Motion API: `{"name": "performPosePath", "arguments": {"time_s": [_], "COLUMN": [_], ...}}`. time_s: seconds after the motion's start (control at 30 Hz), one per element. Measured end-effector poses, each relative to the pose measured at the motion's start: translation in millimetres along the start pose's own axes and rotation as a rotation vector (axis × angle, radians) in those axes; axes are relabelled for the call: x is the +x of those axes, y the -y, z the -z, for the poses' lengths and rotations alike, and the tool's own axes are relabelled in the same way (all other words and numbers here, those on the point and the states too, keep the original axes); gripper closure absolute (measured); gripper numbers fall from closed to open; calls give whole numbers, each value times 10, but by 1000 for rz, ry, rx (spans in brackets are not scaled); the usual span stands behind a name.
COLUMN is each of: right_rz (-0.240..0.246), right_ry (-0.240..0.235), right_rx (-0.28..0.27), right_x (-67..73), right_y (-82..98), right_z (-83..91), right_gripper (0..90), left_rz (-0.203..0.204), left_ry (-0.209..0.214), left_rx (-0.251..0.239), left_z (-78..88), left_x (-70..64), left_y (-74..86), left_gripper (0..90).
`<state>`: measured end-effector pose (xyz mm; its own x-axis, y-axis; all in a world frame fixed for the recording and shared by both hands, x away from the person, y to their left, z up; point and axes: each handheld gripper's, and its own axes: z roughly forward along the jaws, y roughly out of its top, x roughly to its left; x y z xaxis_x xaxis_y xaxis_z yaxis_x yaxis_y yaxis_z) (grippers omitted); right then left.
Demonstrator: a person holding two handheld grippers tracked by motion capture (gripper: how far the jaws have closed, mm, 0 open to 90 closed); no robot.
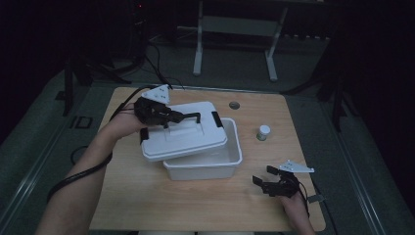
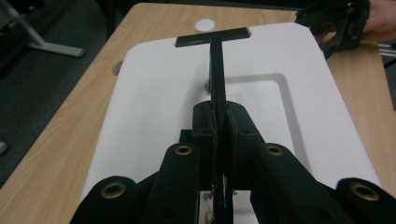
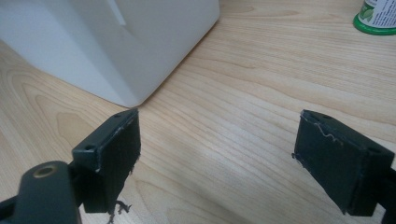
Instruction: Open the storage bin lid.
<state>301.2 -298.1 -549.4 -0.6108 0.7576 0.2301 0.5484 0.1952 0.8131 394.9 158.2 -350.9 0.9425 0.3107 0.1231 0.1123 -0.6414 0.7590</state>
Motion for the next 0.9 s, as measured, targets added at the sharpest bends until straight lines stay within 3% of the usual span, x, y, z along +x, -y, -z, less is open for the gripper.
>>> {"name": "performPosePath", "arguments": {"time_s": [0.5,0.9], "right_rz": [-7,-2], "right_ry": [3,6], "right_rx": [1,8], "right_x": [-2,8], "right_y": [5,2], "right_z": [-2,-15], "right_gripper": [144,144], "left_rz": [95,172], "left_ry": [-110,-203], "left_rx": [-15,-26], "left_z": [690,1174], "left_x": [61,0], "left_y": [446,923], "left_gripper": [835,835]}}
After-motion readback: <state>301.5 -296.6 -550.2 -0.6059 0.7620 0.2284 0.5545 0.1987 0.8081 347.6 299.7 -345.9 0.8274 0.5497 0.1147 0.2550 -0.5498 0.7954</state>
